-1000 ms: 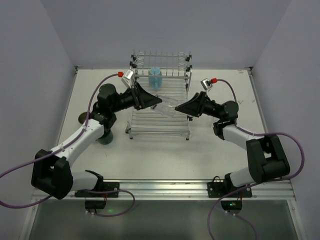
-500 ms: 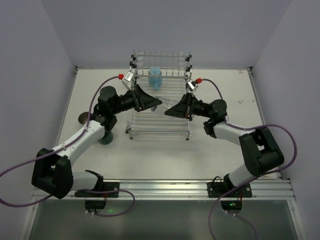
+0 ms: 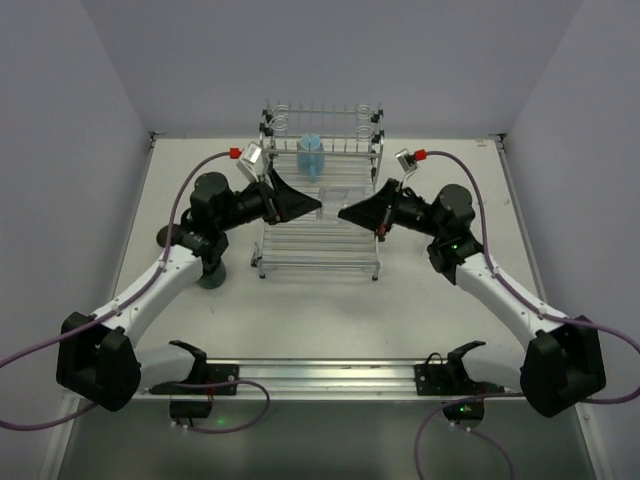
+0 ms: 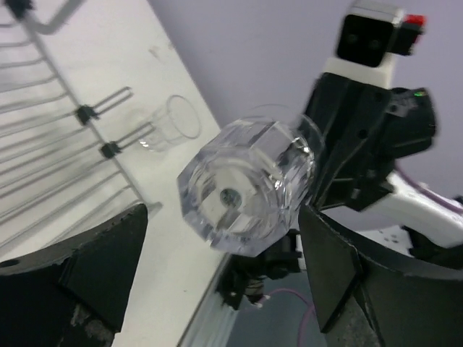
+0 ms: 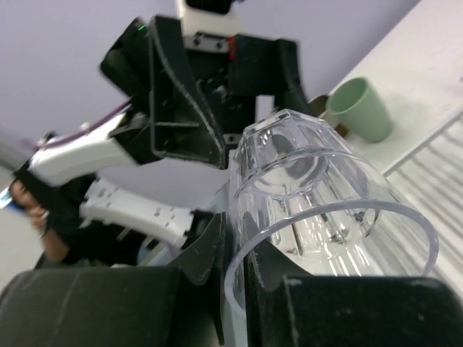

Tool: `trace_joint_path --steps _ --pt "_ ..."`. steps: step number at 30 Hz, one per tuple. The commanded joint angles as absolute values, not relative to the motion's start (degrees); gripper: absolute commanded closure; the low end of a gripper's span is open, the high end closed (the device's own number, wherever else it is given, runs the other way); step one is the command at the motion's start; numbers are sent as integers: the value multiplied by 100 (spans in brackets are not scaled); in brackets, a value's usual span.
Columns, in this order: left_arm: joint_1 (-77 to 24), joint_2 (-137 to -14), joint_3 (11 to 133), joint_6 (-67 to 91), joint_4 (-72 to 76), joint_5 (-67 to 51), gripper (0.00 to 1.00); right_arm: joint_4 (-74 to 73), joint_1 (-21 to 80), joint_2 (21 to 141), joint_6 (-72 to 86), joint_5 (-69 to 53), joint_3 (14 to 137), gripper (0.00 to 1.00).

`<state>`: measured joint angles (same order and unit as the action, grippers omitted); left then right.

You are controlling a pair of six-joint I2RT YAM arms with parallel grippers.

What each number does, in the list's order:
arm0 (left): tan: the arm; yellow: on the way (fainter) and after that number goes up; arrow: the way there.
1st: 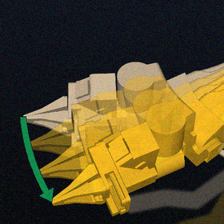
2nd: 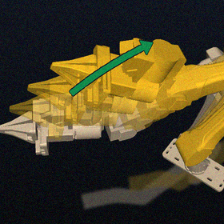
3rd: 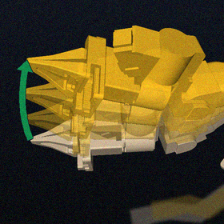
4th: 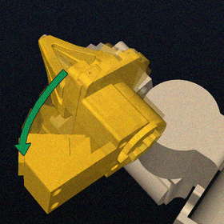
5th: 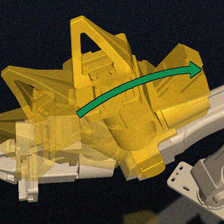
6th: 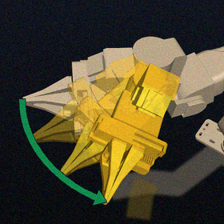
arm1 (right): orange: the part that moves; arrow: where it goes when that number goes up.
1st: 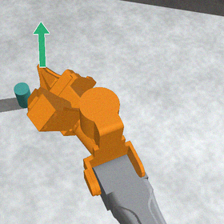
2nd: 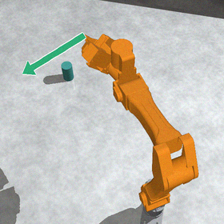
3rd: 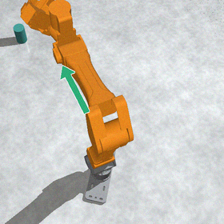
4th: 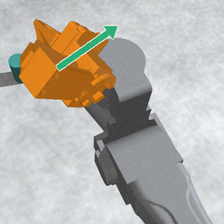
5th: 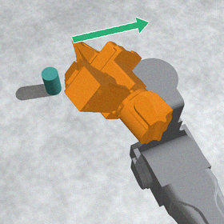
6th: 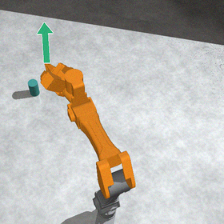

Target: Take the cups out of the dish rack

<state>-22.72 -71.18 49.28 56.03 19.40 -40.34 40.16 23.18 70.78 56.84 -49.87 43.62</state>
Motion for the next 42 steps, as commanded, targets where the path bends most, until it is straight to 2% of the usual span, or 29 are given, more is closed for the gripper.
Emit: trace_joint_path --steps 1,2,4,8,20,30,42 --pt "-2250 -6680 5702 4353 214 -2792 10 1375 2276 6488 3992 -3755 5209 100" --pt "-2250 -6567 5791 4011 20 -2525 4 562 2224 6425 3825 -3553 5334 100" --pt "-2250 -6478 5906 3789 -621 -2059 3 -225 2154 6320 3491 -2844 5667 100" --pt "-2250 -6416 5924 3498 -949 -1451 2 -2060 1960 6161 2998 -1605 6108 100" --pt "-2259 -6618 5590 3560 -949 -1521 5 -4673 1942 7039 2285 1484 7075 100" --pt "-2259 -6653 5476 3489 -975 -1521 5 -5089 1916 7769 2294 2495 7374 100" --pt "-2259 -6767 5397 3445 -940 -1635 5 -4887 1732 8103 2083 2373 7383 100"
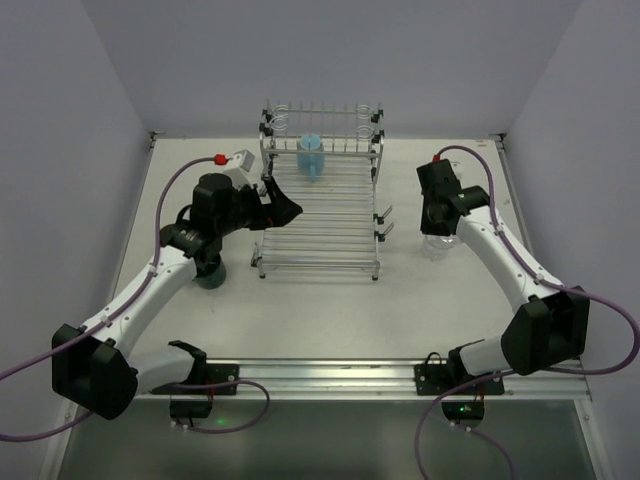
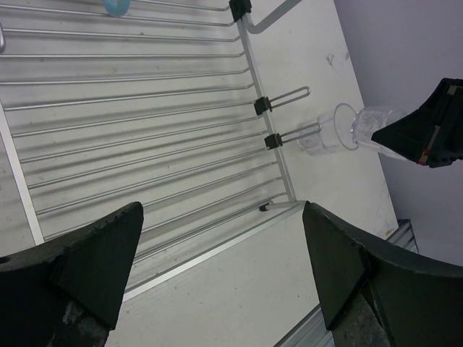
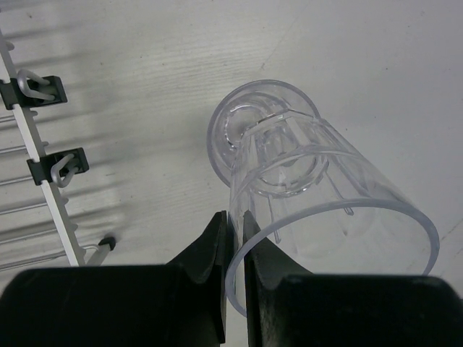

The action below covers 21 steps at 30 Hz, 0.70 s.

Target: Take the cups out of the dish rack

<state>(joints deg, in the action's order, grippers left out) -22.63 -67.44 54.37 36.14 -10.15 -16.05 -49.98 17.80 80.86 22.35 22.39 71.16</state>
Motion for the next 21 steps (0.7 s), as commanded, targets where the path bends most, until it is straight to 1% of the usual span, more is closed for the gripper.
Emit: trace_joint_path --steps 1,14,15,18,20,21 --pt "-2259 -6776 5396 3437 -940 -1626 5 -4843 1714 8121 2057 2312 7374 100" --pt "-2259 -6820 5423 3384 -1002 -1512 5 -4641 1696 8463 1969 1978 7304 100" --pt "-2259 -6820 5440 3375 -1011 -1494 5 -4641 1696 8481 1969 1951 7321 98" --pt "-2259 -6873 5493 3288 -1107 -1249 5 -4632 1696 8534 1960 1969 7339 82" --pt "-2259 -6952 5563 3235 -1247 -1091 5 -4641 1688 8552 1951 2030 7339 75" --pt "-2259 -6996 5677 3200 -1318 -985 6 -4641 1688 8552 1934 2022 7348 74"
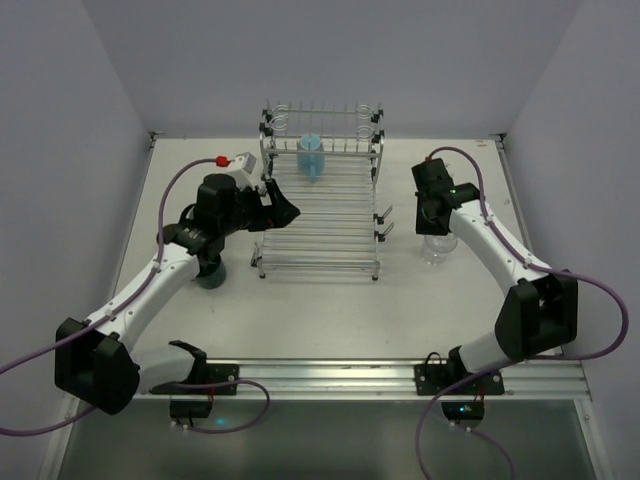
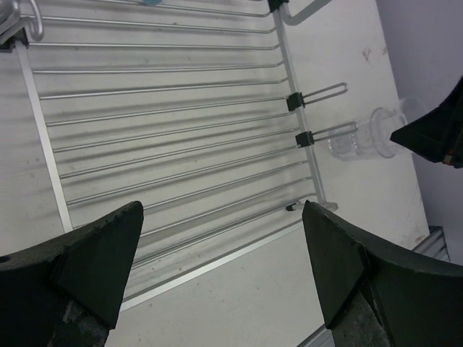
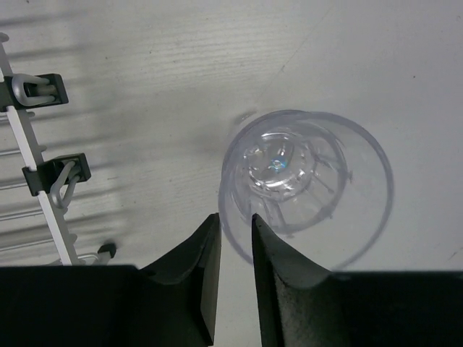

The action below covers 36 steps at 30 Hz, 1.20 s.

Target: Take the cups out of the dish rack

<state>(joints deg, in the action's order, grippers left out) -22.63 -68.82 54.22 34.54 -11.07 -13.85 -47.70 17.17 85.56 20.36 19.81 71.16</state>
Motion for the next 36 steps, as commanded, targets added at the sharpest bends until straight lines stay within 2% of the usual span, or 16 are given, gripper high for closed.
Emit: trace_joint_path --steps 1,6,8,15,19,22,28,36 --pt "-2302 -7135 5747 3121 -1388 -741 6 -4632 1688 8560 1925 2004 7348 73" --pt "-2688 -7602 6222 2988 -1652 -27 8 -4676 1688 8596 1942 1986 7418 69" --pt "-2873 -7848 6354 2953 -1652 552 8 -4684 1679 8508 1942 1995 7427 60" --pt "-3524 -8962 6873 2795 -1135 2396 11 -4571 1688 7534 1934 1723 7401 47" --pt "-3691 -9649 7048 2760 -792 3197 19 -4264 1688 6822 1846 1538 7208 46" --pt "-3762 -10115 7040 2603 -231 3681 19 -4096 1688 6399 1697 1415 7032 45" --pt "-3762 -10626 6794 2101 1544 3621 15 -3946 1688 6117 1573 1275 6768 45" --pt "-3762 -11231 7338 1706 2197 3700 15 -3788 1688 5897 1591 1055 6522 45"
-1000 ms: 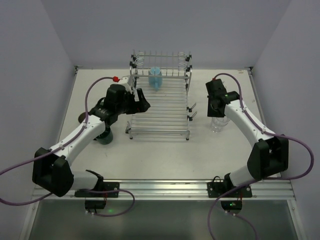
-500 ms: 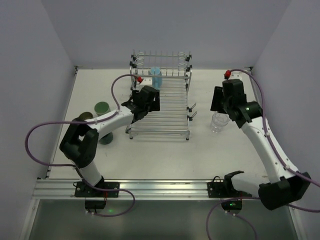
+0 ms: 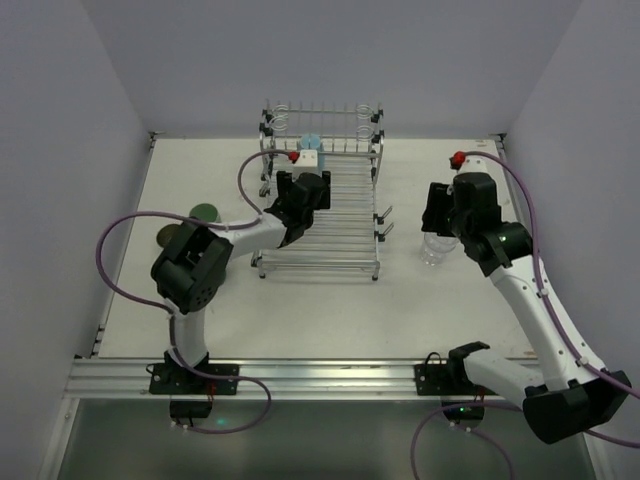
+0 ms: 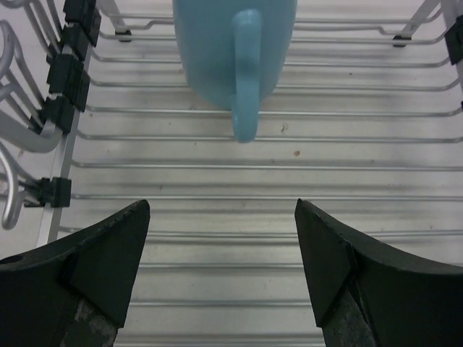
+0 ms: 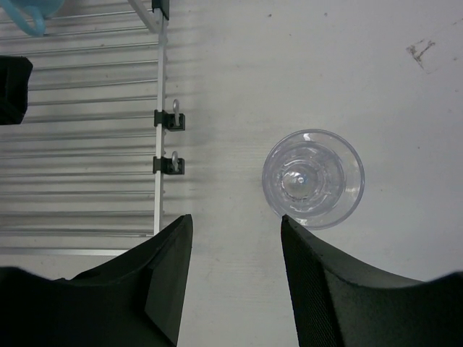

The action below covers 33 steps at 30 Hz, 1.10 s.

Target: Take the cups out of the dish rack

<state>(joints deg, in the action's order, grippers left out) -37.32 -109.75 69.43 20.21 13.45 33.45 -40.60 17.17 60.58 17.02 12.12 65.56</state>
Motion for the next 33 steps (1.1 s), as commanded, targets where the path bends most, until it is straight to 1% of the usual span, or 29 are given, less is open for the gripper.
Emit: trace_joint_path --steps 1,8,13,18,26,30,33 --pt "-3762 -11319 7426 1679 2215 3709 15 -3788 1688 5889 1600 1072 6521 45" --pt "-3735 -11856 7865 1547 2575 3981 15 -3630 1688 5608 1529 1116 6302 45" --pt "-3718 -12251 8024 1144 2883 4174 15 -3612 1688 5502 1512 1143 6249 45" --pt "-3665 -12410 7893 555 3611 4140 16 -3507 1688 5432 1520 1072 6161 45" --pt "-3402 -12515 7665 545 4183 3841 16 -3480 1688 5370 1521 1072 6082 45" --pt "-3305 -12621 7769 624 4131 3736 19 -3489 1688 5361 1521 1072 6082 45" --pt "-3243 -12665 7787 729 4166 3613 23 -3489 1688 5353 1512 1081 6082 45"
